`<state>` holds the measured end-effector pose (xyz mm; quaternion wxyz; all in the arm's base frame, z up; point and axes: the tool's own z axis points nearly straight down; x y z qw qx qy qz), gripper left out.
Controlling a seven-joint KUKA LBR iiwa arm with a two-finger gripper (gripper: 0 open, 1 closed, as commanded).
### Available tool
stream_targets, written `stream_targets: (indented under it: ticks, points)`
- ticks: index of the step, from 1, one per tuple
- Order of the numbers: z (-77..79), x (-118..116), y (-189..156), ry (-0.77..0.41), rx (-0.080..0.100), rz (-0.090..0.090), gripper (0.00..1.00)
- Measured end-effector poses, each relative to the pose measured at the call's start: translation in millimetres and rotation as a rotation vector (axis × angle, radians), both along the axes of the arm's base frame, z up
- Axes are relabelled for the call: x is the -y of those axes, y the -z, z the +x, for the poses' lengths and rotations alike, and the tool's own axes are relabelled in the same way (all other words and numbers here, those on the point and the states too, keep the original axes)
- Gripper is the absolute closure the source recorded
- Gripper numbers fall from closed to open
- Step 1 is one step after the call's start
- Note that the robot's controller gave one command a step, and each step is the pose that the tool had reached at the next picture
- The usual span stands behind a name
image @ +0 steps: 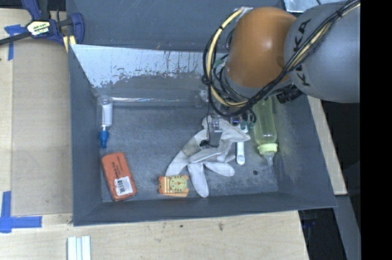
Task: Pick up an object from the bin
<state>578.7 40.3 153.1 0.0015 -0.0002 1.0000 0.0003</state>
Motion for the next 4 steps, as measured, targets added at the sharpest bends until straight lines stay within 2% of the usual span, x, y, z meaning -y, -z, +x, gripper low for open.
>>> stream_targets:
  ticks: [1, 2, 3, 4]
  points:
    - [-4.5, 9.4, 22.0, -0.074, 0.008, 0.0, 0.0]
    - [9.0, 20.7, 62.8, -0.316, 0.004, -0.001, 0.0]
    - [13.5, 52.8, 81.4, -0.382, 0.002, -0.001, 1.0]
    - [13.5, 52.8, 81.4, -0.381, 0.002, -0.001, 1.0]
